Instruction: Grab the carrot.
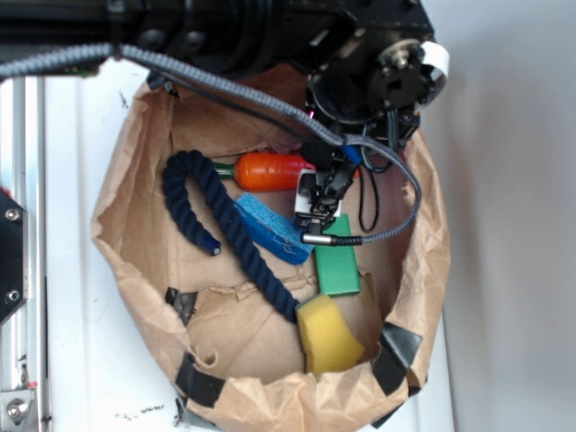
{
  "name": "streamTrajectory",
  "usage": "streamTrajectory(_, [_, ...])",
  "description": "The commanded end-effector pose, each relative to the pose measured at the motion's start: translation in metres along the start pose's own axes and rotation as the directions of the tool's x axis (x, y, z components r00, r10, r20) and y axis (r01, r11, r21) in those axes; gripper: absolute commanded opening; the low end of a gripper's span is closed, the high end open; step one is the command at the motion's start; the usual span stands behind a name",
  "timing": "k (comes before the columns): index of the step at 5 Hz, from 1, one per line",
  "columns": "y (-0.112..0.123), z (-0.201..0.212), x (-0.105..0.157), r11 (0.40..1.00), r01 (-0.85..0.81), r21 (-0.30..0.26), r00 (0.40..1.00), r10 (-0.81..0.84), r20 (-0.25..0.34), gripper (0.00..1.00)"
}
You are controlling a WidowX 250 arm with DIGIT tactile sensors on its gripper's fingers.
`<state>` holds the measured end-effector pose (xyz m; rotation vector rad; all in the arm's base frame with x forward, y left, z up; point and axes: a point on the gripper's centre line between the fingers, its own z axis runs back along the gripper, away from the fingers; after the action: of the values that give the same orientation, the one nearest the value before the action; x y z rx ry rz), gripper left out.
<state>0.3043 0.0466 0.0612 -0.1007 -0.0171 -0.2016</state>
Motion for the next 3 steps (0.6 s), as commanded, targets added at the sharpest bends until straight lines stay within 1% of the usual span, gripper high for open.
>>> streamTrajectory(1, [0.0033, 0.0159, -0.0123, 0.998, 0.024, 0.051, 0.996, -0.028, 0.084, 1.00])
streamTrajectory(2, [-0.0003, 0.0133, -0.0109, 0.998, 0.026, 0.058, 0.996, -0.031, 0.084, 1.00])
streamTrajectory(3, [-0.0006, 0.0067, -0.0041, 0.999, 0.002, 0.054, 0.997, -0.006, 0.074, 1.00])
